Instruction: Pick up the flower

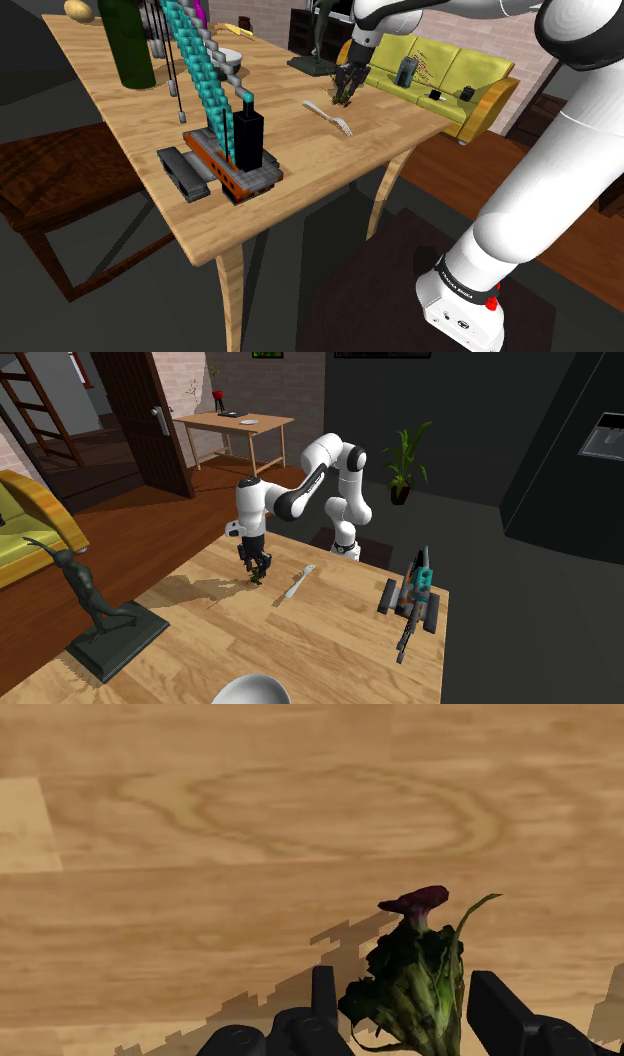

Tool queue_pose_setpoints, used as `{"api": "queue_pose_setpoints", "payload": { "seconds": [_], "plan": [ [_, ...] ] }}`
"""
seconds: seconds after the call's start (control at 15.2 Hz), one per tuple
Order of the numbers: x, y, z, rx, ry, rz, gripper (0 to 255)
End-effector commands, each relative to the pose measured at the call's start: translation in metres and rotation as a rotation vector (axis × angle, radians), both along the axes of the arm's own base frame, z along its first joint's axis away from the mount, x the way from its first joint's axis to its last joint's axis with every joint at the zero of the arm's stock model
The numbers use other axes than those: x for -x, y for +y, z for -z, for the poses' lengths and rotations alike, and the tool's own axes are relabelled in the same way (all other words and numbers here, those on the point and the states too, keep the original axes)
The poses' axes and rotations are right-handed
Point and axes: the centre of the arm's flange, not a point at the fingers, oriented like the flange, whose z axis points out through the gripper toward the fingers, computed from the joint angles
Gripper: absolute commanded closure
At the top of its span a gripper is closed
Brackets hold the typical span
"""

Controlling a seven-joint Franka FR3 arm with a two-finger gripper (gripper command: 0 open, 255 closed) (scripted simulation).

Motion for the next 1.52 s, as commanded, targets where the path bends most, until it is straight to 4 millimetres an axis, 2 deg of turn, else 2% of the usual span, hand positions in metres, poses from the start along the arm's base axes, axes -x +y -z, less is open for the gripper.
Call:
{"api": "queue_pose_setpoints", "payload": {
  "seconds": [0.0, 0.33, 1.32, 1.45],
  "plan": [
    [0.000, 0.000, 0.002, 0.000, 0.003, 0.000, 255],
    [0.000, 0.000, 0.002, 0.000, 0.003, 0.000, 255],
    [0.000, 0.000, -0.078, 0.000, 0.003, 0.000, 255],
    [0.000, 0.000, -0.078, 0.000, 0.003, 0.000, 255]
  ]
}}
